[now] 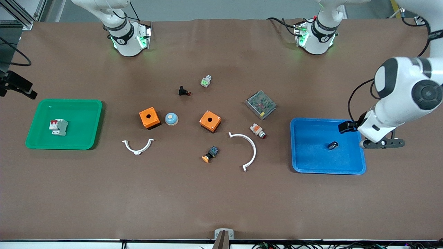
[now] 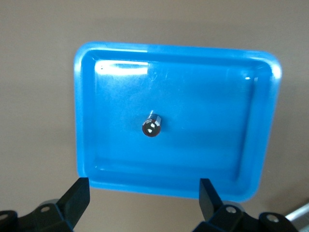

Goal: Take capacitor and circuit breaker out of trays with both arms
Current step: 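Reach the left gripper into the blue tray toward the black capacitor, then grasp the capacitor with the left gripper while the right gripper reaches the breaker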

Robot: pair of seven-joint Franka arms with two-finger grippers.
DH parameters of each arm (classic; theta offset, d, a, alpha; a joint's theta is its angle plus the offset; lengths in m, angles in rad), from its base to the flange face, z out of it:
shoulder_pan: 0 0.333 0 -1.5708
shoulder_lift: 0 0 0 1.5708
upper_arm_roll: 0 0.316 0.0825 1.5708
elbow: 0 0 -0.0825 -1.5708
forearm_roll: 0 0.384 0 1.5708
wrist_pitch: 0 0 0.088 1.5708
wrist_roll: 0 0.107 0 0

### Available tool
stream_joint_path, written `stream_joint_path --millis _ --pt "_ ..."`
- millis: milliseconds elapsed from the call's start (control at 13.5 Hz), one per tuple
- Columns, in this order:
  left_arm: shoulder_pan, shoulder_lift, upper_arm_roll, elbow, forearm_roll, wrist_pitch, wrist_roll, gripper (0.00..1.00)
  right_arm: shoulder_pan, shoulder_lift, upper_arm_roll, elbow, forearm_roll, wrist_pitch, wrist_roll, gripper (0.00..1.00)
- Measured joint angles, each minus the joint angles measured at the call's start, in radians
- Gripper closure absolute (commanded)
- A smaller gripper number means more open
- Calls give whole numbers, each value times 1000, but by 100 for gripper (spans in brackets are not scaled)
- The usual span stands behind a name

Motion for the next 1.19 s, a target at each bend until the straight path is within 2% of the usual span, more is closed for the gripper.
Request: stream_joint_path --millis 222,370,519,741,889,1037,1111,1185 --pt "12 110 1 -38 0 133 0 3 -51 64 -1 -4 -4 -3 -52 0" --pt "17 178 1 -40 0 193 0 15 -122 131 -3 -8 -8 -1 -162 0" --pt "19 223 1 -40 0 240 0 24 -189 211 -5 -10 -53 19 -257 0" --pt "19 255 1 -39 0 271 0 35 -252 315 -6 -36 -99 125 -309 0" --pt "19 262 1 -39 0 271 0 52 -303 357 -7 -94 -102 273 -389 0" --pt "19 267 1 -39 0 271 0 82 -351 387 -7 -151 -96 375 -441 0" --pt "19 269 1 -38 0 272 0 94 -365 401 -7 -172 -81 401 -450 0" --pt "19 269 1 -37 0 272 0 99 -373 410 -6 -196 -64 425 -454 0"
